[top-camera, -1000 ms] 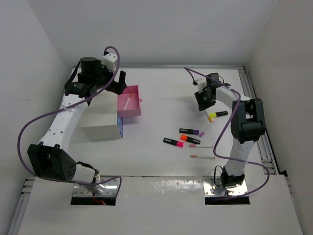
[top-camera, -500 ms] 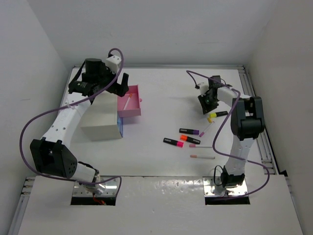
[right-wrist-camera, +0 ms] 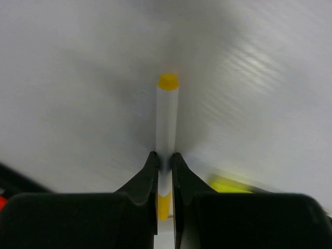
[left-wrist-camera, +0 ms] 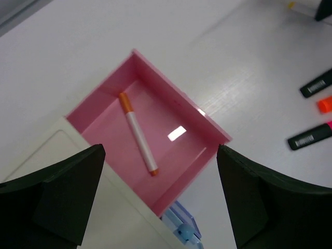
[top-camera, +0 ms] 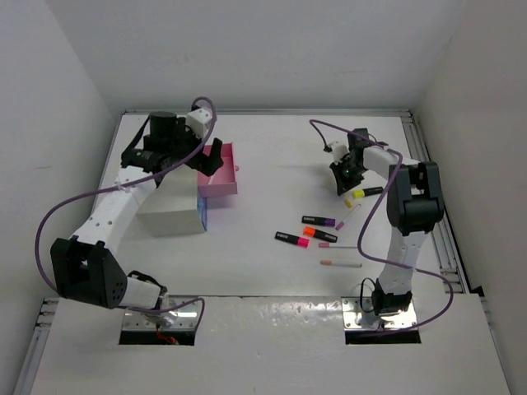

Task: Sort the stationery into containers
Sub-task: Pick up the pen from the center of the board.

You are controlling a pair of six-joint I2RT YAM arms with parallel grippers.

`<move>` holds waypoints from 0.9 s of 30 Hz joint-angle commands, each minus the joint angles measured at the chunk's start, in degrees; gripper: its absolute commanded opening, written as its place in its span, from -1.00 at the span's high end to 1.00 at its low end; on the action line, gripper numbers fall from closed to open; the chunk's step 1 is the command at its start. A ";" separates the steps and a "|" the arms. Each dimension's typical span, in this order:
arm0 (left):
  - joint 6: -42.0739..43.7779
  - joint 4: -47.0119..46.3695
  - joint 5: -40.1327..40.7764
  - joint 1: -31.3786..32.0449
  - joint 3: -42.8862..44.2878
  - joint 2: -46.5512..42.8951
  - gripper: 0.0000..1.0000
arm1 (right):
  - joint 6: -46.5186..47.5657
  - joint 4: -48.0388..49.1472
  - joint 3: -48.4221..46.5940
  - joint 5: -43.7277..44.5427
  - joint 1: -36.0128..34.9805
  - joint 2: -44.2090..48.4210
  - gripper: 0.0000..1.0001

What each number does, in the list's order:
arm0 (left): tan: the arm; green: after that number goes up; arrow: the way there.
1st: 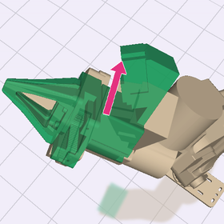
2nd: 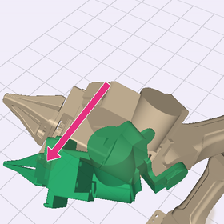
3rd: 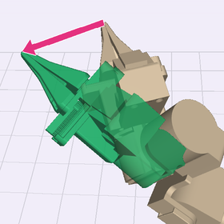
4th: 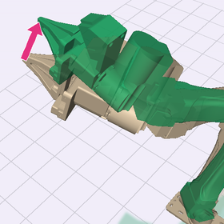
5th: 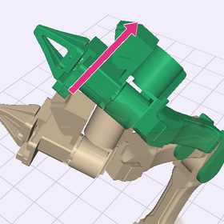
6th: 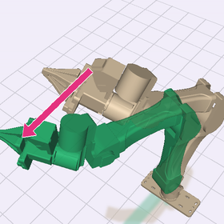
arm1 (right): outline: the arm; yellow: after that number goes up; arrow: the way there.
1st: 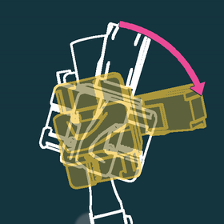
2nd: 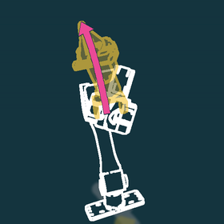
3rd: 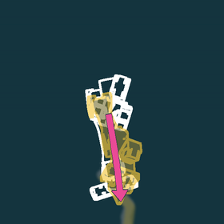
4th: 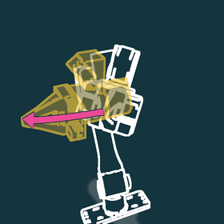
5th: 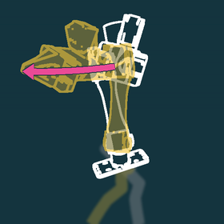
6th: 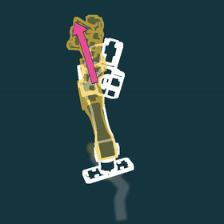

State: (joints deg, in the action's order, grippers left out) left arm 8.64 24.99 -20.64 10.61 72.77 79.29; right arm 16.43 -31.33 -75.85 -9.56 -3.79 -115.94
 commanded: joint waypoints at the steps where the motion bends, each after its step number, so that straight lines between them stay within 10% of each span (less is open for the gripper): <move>1: 6.35 -4.43 -7.20 2.74 -2.72 -4.14 -0.91 | -2.70 -3.90 -2.10 -7.98 -2.01 2.82 1.00; 15: 44.41 6.38 -16.26 18.55 -6.15 -7.04 -0.57 | -15.28 -13.31 -3.43 -46.23 -10.70 12.58 1.00; 27: 59.82 8.75 -15.57 27.09 -7.38 -8.71 -0.57 | -10.10 -23.16 -3.15 -56.18 -17.65 11.97 1.00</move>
State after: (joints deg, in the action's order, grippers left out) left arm 61.95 31.99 -33.52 36.18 65.39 72.07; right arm 4.27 -51.83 -77.69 -60.88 -20.53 -104.44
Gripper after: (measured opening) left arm 0.784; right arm 0.078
